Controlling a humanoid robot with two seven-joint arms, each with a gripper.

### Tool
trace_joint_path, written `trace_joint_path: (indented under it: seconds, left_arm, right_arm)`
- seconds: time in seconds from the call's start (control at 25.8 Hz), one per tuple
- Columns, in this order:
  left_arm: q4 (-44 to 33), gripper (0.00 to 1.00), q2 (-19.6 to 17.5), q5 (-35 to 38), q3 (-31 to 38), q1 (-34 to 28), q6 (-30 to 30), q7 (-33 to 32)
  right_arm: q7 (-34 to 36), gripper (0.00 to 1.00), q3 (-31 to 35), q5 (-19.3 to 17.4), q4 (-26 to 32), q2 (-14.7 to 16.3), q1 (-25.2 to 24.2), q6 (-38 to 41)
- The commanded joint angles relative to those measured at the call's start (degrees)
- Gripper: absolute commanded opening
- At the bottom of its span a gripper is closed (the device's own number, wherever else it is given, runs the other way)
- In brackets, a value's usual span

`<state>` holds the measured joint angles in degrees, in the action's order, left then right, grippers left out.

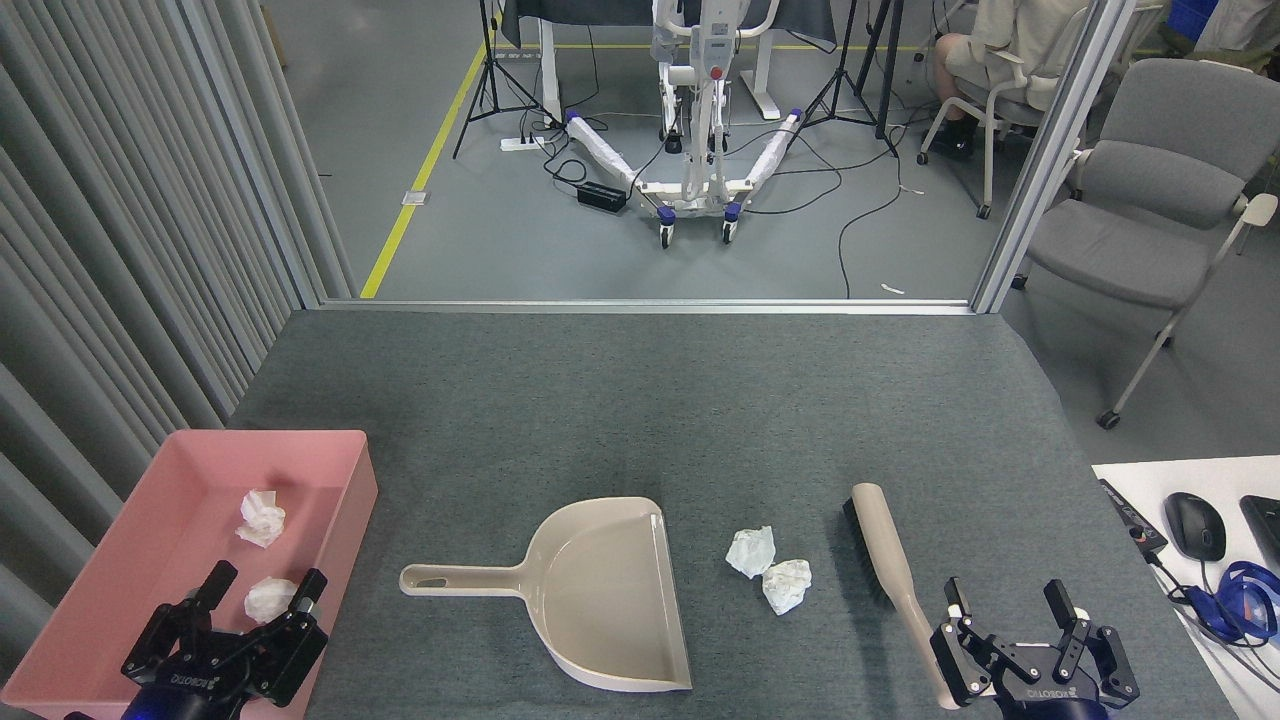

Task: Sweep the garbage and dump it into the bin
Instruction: 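Move the left gripper away from the pink bin toward the table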

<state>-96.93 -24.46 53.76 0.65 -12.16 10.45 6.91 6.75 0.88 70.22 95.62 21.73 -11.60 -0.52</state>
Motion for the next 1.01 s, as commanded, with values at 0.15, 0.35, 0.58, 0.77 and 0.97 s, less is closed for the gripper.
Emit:
trace_joint_path:
  seconds: [0.15, 0.35, 0.58, 0.77, 0.97]
  left_arm:
    - [0.0, 0.99, 1.7, 4.4, 0.4, 0.5, 0.5, 1.5]
    - [0.4, 0.99, 4.2, 5.4, -0.2, 2.6, 0.5, 1.6]
    - [3.3, 0.99, 3.5, 6.0, -4.0, 7.9, 0.5, 2.1]
    - [4.5, 0.99, 2.9, 6.4, -4.4, 8.3, 0.5, 2.3]
    - [5.0, 0.99, 3.0, 6.8, -4.4, 8.2, 0.5, 2.3]
  right_arm:
    - [-0.3, 0.98, -0.2, -0.3, -0.4, -0.3, -0.1, -0.2]
    - [-0.2, 0.98, -0.4, -0.2, -0.4, -0.4, -0.2, -0.2]
    - [-0.1, 0.98, -0.5, 0.2, -0.4, -0.5, -0.8, 0.1]
    - [0.1, 0.98, -0.5, 0.4, -0.7, -0.5, -1.7, 0.1]
    - [0.1, 0.98, -0.6, 0.4, -0.7, -0.7, -2.0, 0.1]
